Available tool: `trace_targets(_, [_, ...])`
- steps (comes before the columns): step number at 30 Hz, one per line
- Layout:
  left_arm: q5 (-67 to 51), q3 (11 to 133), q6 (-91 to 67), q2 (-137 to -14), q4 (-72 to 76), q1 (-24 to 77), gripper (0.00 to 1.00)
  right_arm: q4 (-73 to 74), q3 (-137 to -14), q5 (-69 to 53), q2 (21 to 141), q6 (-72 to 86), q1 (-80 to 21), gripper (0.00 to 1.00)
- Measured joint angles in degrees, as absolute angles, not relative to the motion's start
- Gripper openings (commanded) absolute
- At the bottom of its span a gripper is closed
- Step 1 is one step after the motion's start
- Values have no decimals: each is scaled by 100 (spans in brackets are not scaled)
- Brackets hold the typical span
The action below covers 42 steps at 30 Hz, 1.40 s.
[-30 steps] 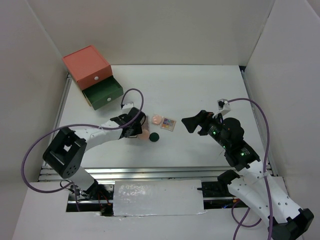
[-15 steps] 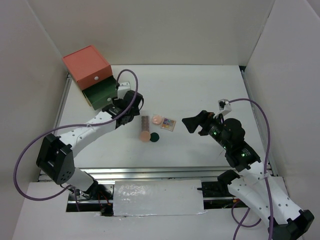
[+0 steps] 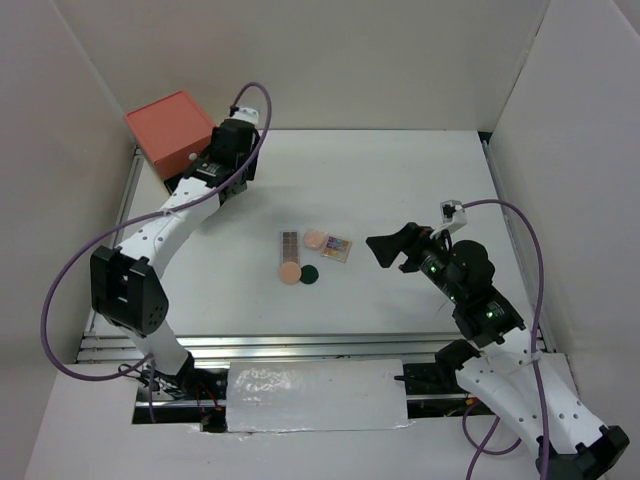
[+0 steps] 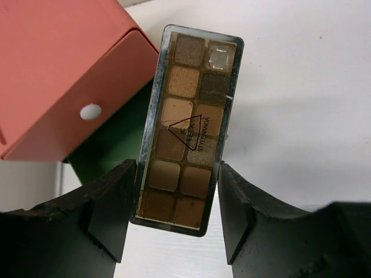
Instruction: Organize the makeup
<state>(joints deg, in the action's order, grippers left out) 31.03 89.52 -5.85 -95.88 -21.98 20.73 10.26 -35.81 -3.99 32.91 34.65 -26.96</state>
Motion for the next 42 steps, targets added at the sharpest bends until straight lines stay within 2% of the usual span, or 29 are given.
trace_targets(9, [3529,7695,1804,-9054,-768,1975,0,980,-3448,-598,3002,3509,-2696,100])
trace_targets(13, [3474,7107,2346,-8573,-154,1686,0,974,-3435,-733,2941,3514,-2696,100])
trace_targets(19, [3221,6952,2646,-8652,469,1225,1,987,-3433,-755,2764,3514,-2696,100])
trace_targets(25, [3046,6794,2646,-8899,655,1048,13,987,-3433,-781,2652,3514,-2696,100])
trace_targets(32, [3015,6434,2641,-8930,941,1070,22,985,-3433,-801,2652,3514,-2696,100])
trace_targets(37, [3050,6235,2635,-8932,1190,1070,46,985,-3433,-799,2639,3514,-2696,100])
trace_targets(42, [3087,6233,2541,-9024,1249,1068,59,991,-3433,-794,2585,3511,-2696,100])
